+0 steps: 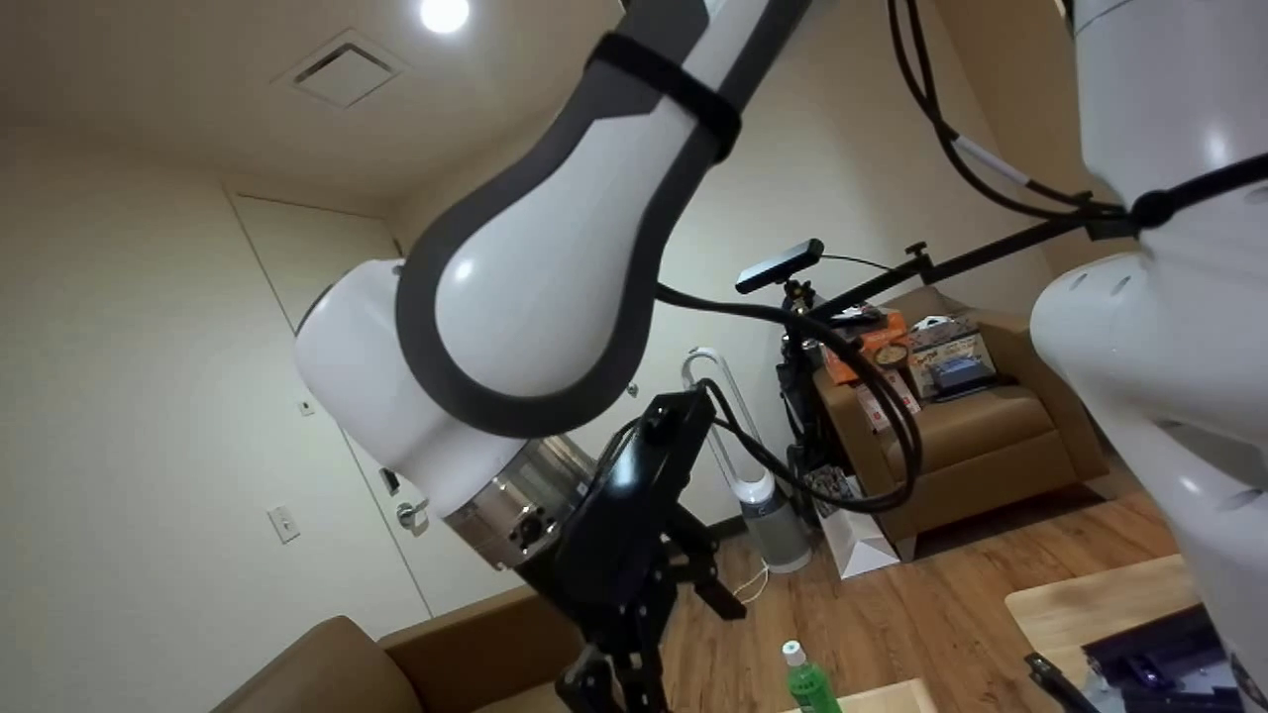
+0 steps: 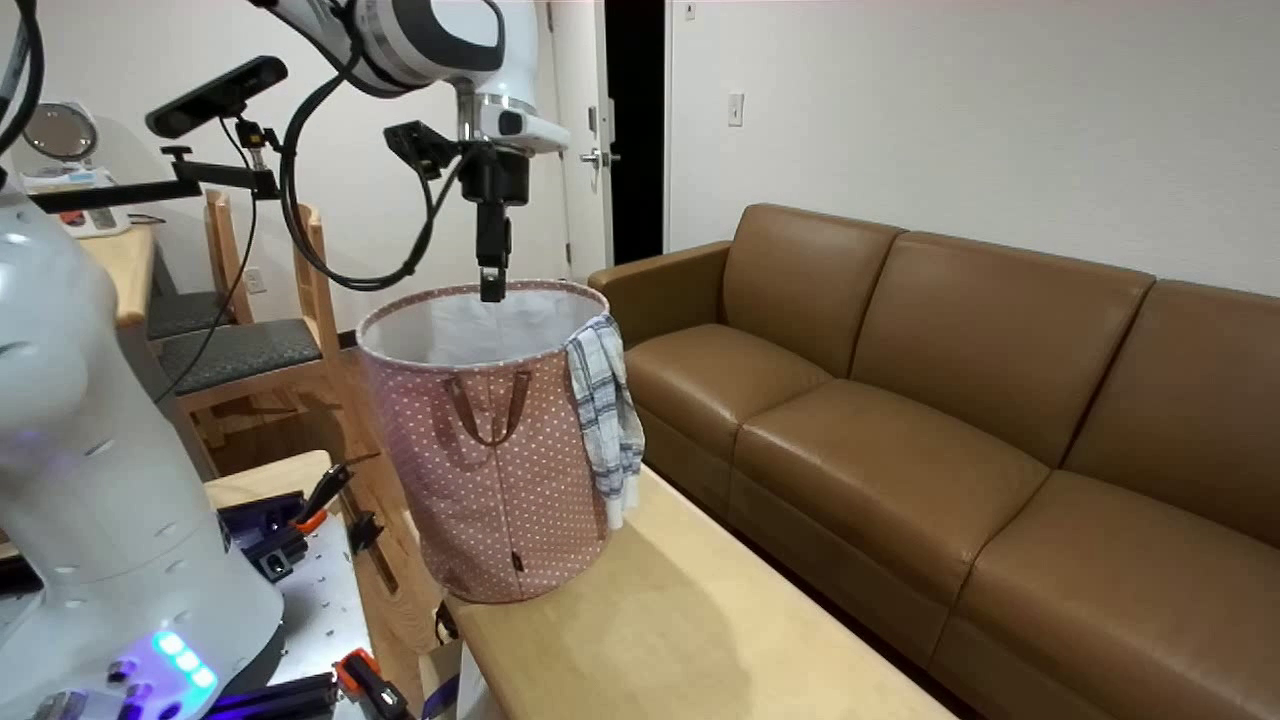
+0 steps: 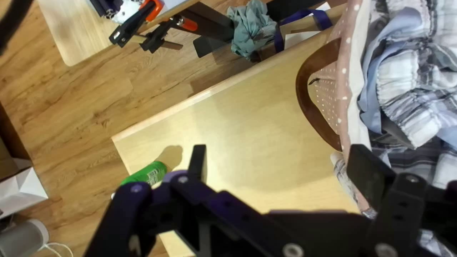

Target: Move the clothes from the table and put them in the laundry bag

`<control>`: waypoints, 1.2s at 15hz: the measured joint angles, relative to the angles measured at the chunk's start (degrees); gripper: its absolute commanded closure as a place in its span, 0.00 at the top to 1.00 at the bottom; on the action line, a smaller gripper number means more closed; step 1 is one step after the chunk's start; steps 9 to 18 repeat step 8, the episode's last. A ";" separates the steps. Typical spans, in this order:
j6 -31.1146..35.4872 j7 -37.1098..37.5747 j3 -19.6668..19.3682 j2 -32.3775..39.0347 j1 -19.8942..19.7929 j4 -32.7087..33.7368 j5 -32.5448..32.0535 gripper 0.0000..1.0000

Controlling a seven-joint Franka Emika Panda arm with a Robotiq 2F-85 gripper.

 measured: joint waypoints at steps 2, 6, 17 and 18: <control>0.15 -3.70 0.65 0.63 0.60 0.00 -1.63 1.00; 3.83 -11.86 1.49 2.52 1.81 -0.02 -2.83 1.00; 7.21 -16.68 1.49 3.32 2.22 -0.05 -2.81 1.00; 7.21 -16.68 1.49 3.32 2.22 -0.05 -2.81 1.00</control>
